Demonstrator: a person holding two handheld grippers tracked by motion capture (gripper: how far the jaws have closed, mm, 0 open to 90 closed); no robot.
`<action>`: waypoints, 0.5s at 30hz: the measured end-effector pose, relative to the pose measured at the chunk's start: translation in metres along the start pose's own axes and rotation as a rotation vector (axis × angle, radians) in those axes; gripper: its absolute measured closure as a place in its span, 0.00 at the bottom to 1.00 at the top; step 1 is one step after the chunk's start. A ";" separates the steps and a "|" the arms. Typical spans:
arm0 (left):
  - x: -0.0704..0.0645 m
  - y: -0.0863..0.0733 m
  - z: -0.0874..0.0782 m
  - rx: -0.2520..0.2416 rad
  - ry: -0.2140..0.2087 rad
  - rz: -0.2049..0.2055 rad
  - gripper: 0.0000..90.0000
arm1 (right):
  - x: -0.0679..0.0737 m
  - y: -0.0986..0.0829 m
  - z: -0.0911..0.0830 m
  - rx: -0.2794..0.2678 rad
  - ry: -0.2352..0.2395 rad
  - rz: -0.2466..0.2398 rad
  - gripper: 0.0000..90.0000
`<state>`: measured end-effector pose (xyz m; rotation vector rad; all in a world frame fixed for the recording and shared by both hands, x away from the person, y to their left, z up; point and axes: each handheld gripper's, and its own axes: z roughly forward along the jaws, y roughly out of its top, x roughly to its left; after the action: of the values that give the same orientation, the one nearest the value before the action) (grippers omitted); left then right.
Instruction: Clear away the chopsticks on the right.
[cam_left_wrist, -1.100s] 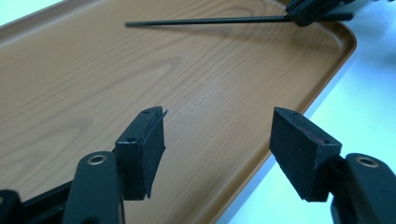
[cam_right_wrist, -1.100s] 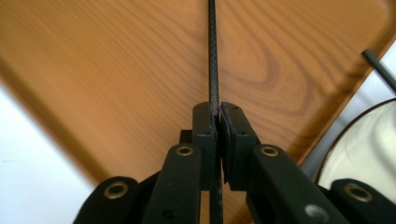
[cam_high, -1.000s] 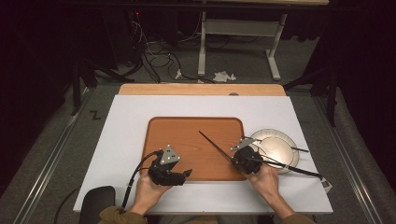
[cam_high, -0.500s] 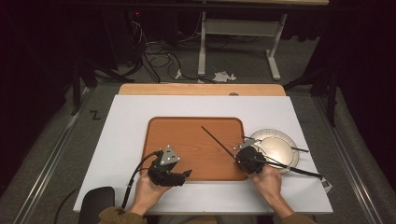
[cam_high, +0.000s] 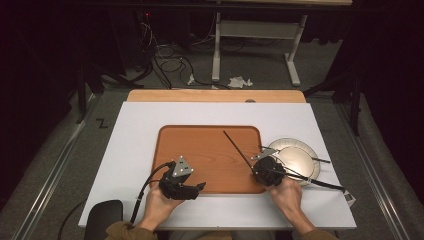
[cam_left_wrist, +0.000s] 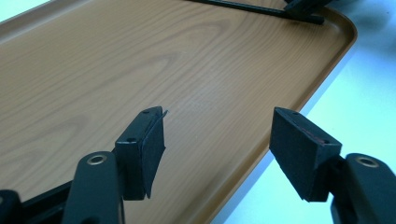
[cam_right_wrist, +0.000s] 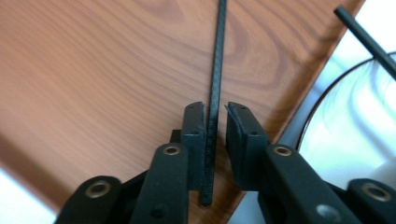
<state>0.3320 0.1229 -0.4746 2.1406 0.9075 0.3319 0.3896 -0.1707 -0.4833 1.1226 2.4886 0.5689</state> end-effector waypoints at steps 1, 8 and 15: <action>0.000 0.000 0.000 -0.001 -0.001 -0.001 0.39 | 0.000 0.000 -0.004 -0.015 0.013 0.005 0.80; 0.000 0.000 0.000 0.000 0.001 -0.002 0.39 | -0.012 -0.004 -0.043 -0.141 0.055 0.008 0.71; 0.001 0.000 -0.001 -0.009 0.010 -0.012 0.39 | -0.040 -0.011 -0.070 -0.201 0.091 0.003 0.73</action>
<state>0.3325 0.1244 -0.4739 2.1264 0.9231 0.3402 0.3746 -0.2231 -0.4226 1.0444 2.4394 0.8674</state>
